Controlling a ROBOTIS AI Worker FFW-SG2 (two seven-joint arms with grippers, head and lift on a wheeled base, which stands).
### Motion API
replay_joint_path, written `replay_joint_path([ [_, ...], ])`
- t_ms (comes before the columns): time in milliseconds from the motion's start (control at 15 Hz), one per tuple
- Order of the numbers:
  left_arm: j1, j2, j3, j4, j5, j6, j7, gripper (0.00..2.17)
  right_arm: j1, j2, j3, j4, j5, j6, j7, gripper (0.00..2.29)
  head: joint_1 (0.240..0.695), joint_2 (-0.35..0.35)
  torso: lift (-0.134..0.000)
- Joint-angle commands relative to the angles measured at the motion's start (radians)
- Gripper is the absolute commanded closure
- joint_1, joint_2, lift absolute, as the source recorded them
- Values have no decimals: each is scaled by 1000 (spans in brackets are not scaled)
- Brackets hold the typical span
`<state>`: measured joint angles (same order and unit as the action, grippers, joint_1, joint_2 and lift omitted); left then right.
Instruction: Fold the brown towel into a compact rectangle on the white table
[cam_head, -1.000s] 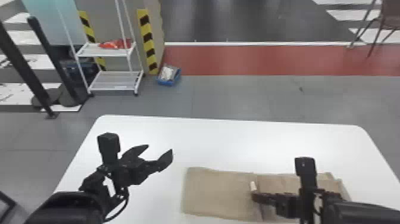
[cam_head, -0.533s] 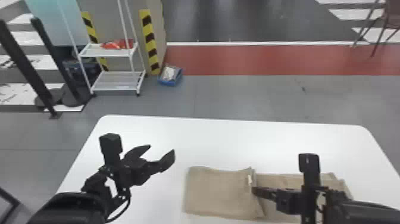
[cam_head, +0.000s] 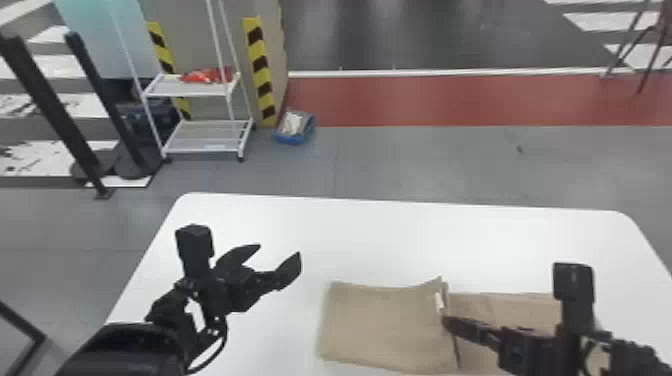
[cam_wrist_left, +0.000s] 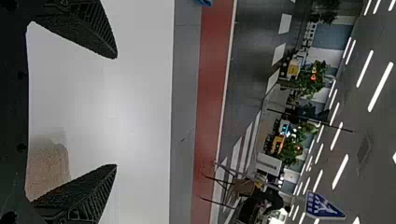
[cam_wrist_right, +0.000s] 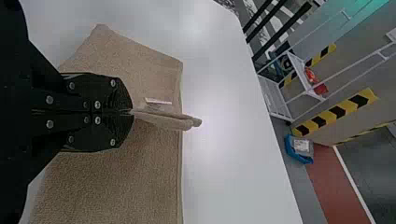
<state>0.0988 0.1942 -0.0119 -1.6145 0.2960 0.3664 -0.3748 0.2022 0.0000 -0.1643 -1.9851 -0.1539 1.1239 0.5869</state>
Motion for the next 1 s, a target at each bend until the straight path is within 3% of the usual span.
replay_joint_path([
  [0, 1, -2, -10, -1, -8, 1, 1, 46, 40, 1, -75, -83, -18, 35, 17, 1332, 695, 56, 0],
  [200, 4, -9, -19, -1, -17, 4, 4, 46, 31, 1, -184, -86, -30, 72, 63, 1332, 695, 8, 0],
  [733, 1, -13, -28, -1, -25, 4, 11, 46, -7, 1, -365, -83, -12, 161, 192, 1332, 695, -107, 0],
  [933, 1, -13, -34, -1, -25, 4, 13, 46, -18, -21, -429, -70, -10, 176, 217, 1332, 695, -134, 0],
])
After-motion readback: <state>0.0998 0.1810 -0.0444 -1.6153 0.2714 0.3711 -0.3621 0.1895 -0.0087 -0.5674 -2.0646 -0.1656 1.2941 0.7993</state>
